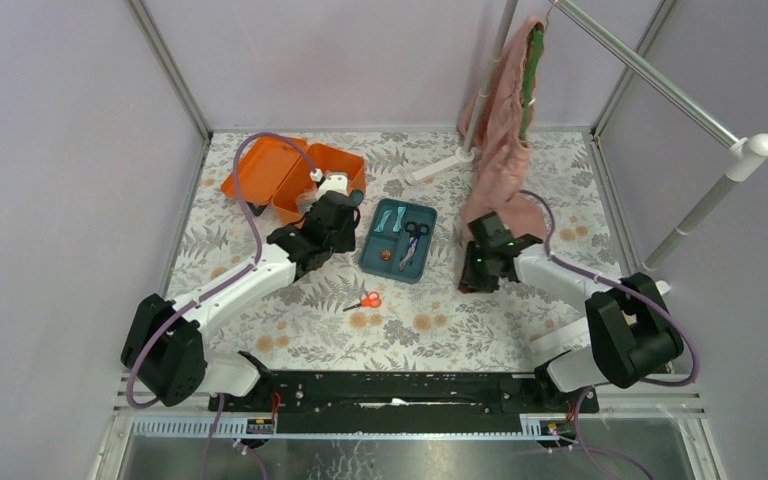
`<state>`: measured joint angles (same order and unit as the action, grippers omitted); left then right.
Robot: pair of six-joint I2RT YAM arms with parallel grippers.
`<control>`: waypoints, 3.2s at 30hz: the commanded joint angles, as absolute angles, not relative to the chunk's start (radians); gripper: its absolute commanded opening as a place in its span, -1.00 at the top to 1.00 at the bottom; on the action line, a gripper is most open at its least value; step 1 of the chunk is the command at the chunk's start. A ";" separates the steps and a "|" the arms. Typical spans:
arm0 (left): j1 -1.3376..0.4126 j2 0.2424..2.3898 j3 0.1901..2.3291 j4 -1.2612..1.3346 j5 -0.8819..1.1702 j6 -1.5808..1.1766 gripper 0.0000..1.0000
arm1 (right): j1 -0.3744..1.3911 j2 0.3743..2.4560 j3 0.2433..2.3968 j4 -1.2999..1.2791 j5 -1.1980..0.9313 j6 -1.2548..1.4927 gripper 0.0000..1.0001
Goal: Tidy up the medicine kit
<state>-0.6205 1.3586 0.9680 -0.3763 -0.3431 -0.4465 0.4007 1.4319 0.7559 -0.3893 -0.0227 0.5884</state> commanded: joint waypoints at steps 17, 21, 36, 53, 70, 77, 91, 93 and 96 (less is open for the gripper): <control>-0.575 1.159 0.876 -0.527 -0.545 -0.592 0.01 | 0.749 1.938 1.473 -0.461 -0.031 0.569 0.50; -0.574 1.145 0.865 -0.531 -0.539 -0.596 0.00 | 0.749 2.024 1.567 -0.503 -0.017 0.527 0.51; -0.573 1.146 0.833 -0.533 -0.507 -0.612 -0.01 | 0.750 2.079 1.619 -0.477 -0.034 0.510 0.10; -0.573 1.091 0.839 -0.544 -0.562 -0.632 -0.06 | 0.878 1.879 1.587 -0.544 0.137 0.444 -0.01; -0.572 1.054 0.841 -0.573 -0.536 -0.653 -0.09 | 0.686 2.291 2.418 -0.819 0.440 0.161 -0.12; -0.573 1.044 0.832 -0.577 -0.524 -0.652 -0.09 | 0.609 2.107 2.199 -0.823 0.675 0.197 -0.17; -0.572 1.143 0.870 -0.514 -0.472 -0.610 -0.09 | 0.491 1.335 1.490 -0.928 0.848 0.386 -0.31; -0.572 1.157 0.865 -0.503 -0.457 -0.607 -0.09 | 0.487 1.255 1.459 -0.912 0.810 0.392 -0.31; -0.571 1.176 0.862 -0.486 -0.427 -0.593 -0.09 | 0.487 1.182 1.427 -0.838 0.621 0.338 -0.32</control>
<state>-0.5812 1.1538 0.8429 -0.5507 -0.4694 -0.6167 0.4812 1.2346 1.4696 -0.9001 0.7826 0.3454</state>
